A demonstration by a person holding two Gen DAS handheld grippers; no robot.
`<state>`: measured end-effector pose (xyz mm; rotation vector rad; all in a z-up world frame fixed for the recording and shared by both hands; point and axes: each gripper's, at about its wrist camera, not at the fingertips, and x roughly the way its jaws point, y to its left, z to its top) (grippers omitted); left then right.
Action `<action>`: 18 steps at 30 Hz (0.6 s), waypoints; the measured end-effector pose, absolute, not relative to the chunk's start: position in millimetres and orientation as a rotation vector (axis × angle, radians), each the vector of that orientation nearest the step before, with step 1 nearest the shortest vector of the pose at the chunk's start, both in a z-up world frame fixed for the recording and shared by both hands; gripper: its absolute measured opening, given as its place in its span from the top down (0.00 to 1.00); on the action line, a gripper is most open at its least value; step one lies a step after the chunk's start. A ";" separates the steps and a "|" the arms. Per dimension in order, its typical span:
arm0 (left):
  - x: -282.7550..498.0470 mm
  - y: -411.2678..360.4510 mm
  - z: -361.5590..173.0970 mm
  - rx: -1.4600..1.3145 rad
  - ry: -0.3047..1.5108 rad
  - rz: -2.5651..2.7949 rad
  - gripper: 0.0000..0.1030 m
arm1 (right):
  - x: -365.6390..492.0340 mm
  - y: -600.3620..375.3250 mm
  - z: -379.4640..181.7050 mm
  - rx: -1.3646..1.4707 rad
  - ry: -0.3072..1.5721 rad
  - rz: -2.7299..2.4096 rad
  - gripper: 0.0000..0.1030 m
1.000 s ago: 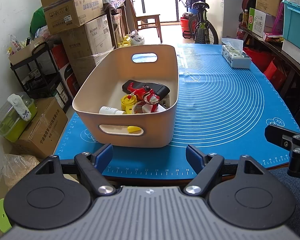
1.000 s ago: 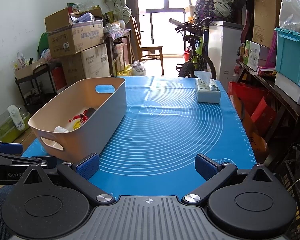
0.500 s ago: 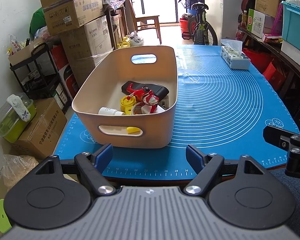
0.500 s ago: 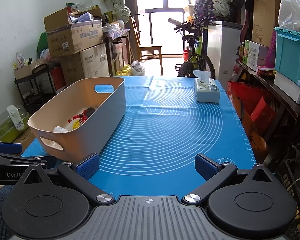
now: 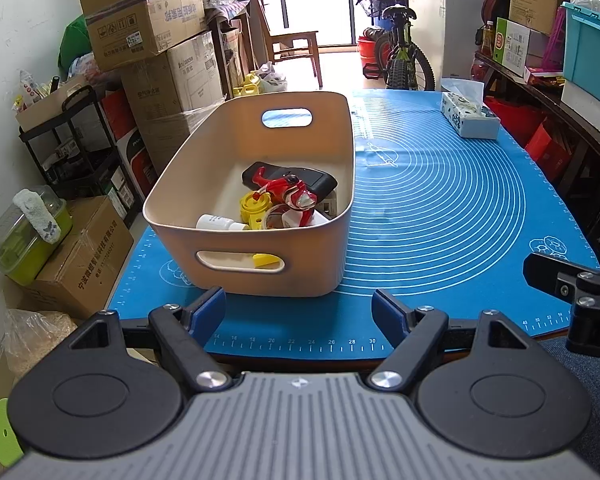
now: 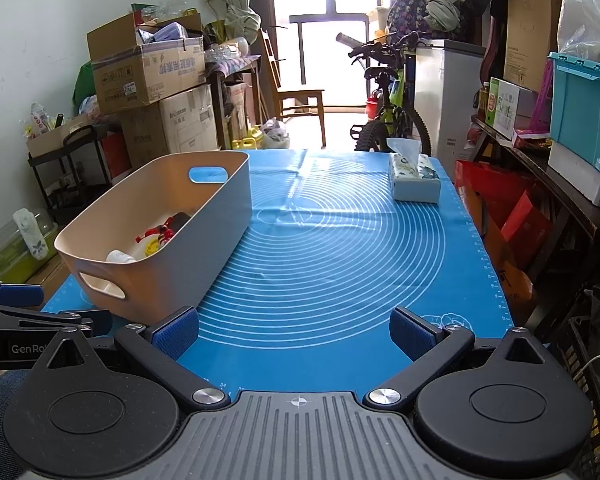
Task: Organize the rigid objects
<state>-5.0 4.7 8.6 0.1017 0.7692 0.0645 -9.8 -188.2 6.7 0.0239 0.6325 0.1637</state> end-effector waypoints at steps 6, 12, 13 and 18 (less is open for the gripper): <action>-5.0 4.4 8.6 0.102 0.769 0.064 0.22 | -10.0 -187.9 5.3 0.023 0.635 0.162 0.03; -5.1 4.5 8.5 0.102 0.769 0.064 0.22 | -9.8 -187.7 4.9 0.023 0.636 0.162 0.03; -5.0 4.5 8.5 0.102 0.769 0.064 0.22 | -9.9 -187.7 4.9 0.023 0.636 0.162 0.03; -5.1 4.3 8.6 0.102 0.768 0.064 0.22 | -9.8 -187.6 5.1 0.023 0.636 0.162 0.03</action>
